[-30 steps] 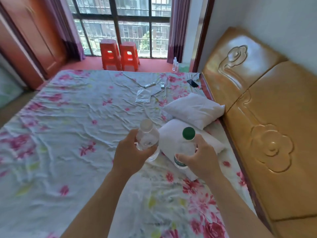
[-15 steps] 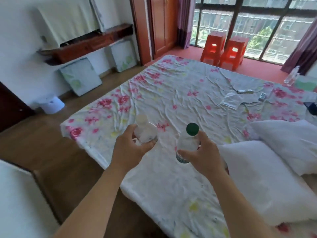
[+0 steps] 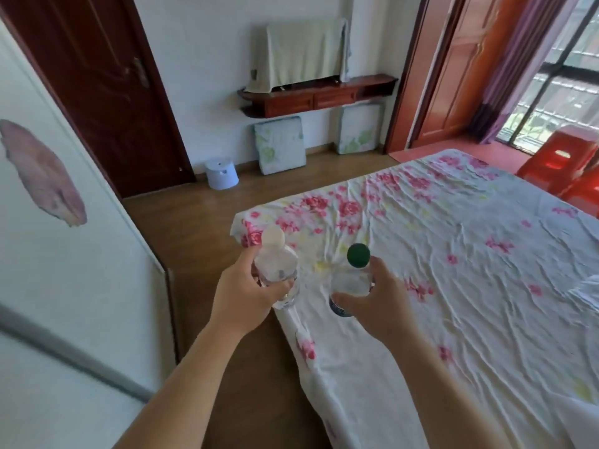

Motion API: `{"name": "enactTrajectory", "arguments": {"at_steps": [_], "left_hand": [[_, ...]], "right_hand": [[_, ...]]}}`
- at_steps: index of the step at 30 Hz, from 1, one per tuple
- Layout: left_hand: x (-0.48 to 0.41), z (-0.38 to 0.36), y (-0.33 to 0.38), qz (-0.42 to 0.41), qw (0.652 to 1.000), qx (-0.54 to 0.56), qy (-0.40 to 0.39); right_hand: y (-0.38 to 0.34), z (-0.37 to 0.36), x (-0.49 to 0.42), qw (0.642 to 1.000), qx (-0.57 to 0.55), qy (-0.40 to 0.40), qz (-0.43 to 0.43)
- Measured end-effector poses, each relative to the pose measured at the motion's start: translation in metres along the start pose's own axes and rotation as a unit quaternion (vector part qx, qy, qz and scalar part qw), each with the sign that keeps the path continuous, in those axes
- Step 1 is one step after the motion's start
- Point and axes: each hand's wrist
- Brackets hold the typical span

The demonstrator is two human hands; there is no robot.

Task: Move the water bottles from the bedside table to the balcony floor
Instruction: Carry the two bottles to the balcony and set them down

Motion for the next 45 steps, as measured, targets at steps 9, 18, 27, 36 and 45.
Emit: {"name": "enactTrajectory", "arguments": {"at_steps": [9,18,27,36,45], "left_hand": [[-0.054,0.092,-0.049,0.044,0.996,-0.006,0.079],[-0.155,0.141,-0.107,0.107,0.983,-0.03,0.143],[-0.286,0.194,-0.13,0.124,0.969,-0.055,0.207],[-0.386,0.26,-0.188,0.132,0.961,-0.034,0.242],[-0.526,0.311,-0.243,0.105,0.972,-0.018,0.208]], "right_hand": [[-0.096,-0.066,-0.073,0.995,-0.001,-0.044,0.084],[-0.154,-0.14,-0.197,0.987,-0.011,-0.098,0.131],[-0.239,-0.187,-0.346,0.971,-0.017,-0.15,0.183],[-0.331,-0.244,-0.438,0.964,-0.015,-0.162,0.21],[-0.407,-0.28,-0.537,0.977,-0.037,-0.125,0.167]]}}
Point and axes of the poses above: each hand's wrist, its own x-axis away from the middle knuckle, its own z-axis out of the back of the hand, y = z × x, and after that the axes turned 13 degrees about x, right-handed
